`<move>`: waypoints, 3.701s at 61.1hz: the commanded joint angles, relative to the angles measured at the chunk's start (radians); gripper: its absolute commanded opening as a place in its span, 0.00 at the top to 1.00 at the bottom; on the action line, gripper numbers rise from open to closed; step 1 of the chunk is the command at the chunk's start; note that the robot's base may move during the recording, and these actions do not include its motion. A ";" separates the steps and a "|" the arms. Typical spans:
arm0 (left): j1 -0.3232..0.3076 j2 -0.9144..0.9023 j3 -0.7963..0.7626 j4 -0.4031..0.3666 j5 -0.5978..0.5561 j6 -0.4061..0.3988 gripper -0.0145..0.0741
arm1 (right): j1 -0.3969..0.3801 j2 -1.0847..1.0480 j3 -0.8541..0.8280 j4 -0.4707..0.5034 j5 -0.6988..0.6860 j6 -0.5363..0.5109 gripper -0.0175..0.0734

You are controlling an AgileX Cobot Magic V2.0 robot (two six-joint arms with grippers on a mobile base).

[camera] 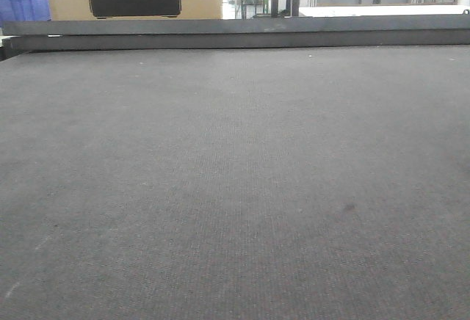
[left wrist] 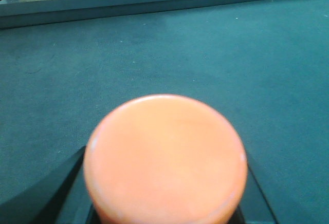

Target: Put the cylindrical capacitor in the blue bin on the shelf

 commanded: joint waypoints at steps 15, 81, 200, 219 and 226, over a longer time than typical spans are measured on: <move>-0.006 -0.007 -0.010 -0.002 -0.019 -0.002 0.96 | 0.003 -0.005 -0.012 -0.005 -0.024 -0.008 0.90; -0.006 -0.007 -0.010 -0.002 -0.019 -0.002 0.96 | 0.003 -0.005 -0.012 -0.005 -0.026 -0.008 0.90; -0.006 -0.007 -0.010 -0.002 -0.019 -0.002 0.96 | 0.003 -0.005 -0.012 -0.005 -0.026 -0.008 0.90; -0.006 -0.007 -0.010 -0.002 -0.019 -0.002 0.96 | 0.003 -0.005 -0.012 -0.005 -0.026 -0.008 0.90; -0.006 -0.007 -0.010 -0.002 -0.019 -0.002 0.96 | 0.003 -0.005 -0.012 -0.005 -0.026 -0.008 0.90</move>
